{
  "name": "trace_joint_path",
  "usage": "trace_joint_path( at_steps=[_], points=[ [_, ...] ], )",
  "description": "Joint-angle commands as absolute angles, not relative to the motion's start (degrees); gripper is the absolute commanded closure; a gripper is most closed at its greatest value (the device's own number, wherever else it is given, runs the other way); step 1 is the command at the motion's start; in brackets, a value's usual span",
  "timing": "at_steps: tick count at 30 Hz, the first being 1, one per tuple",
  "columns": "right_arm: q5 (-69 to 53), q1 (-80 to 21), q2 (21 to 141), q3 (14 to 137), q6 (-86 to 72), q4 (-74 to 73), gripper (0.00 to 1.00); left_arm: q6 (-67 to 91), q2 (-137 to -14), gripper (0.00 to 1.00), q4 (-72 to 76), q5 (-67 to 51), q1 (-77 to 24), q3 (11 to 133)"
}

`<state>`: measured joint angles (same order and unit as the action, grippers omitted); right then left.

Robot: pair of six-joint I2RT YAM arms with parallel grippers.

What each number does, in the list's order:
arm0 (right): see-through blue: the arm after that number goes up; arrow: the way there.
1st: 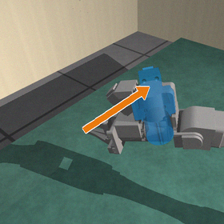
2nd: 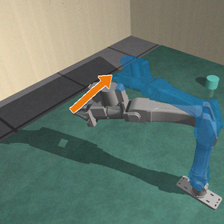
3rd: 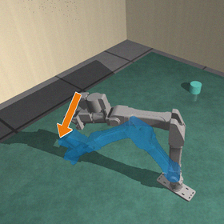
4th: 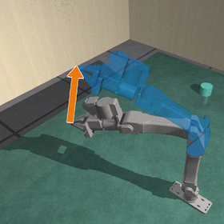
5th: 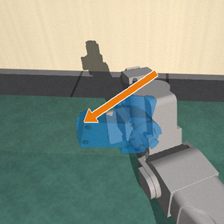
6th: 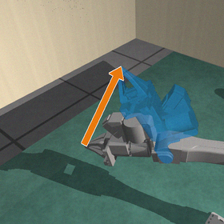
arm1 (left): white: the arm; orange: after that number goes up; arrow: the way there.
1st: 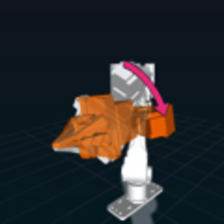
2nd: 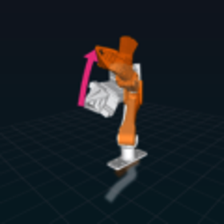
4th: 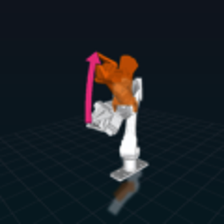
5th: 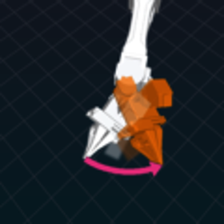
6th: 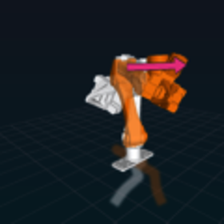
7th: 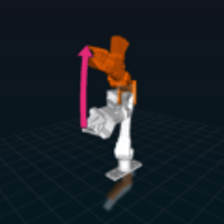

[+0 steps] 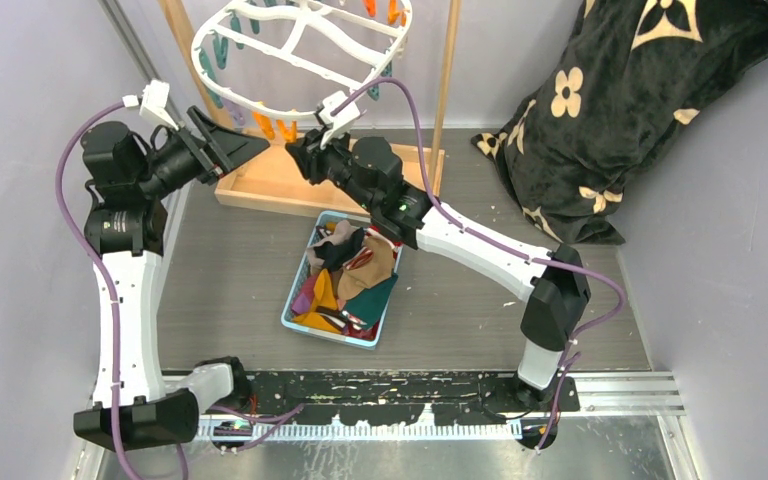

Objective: Clip the socks to the hanger
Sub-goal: Open the clamp at the hanger.

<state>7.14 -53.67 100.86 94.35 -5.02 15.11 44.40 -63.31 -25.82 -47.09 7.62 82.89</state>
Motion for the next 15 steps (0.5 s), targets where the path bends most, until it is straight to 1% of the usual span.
trace_joint_path(
  at_steps=[1,9,11,15],
  points=[
    [6.24,-55.05,96.44,93.67,-6.73,17.28,0.99,44.39,-63.02,0.22,-21.60,-49.33,6.30,85.15],
    [8.54,-58.56,96.32,96.44,-7.04,13.28,0.99,41.88,-64.01,0.40,-21.62,-47.77,4.04,86.13],
    [8.85,-59.20,96.68,97.47,-7.01,12.20,0.99,41.29,-64.47,0.42,-21.70,-47.56,3.45,87.24],
    [10.16,-60.41,97.66,99.66,-6.95,10.41,0.99,37.41,-65.24,0.43,-25.22,-44.41,2.00,90.96]
  ],
)
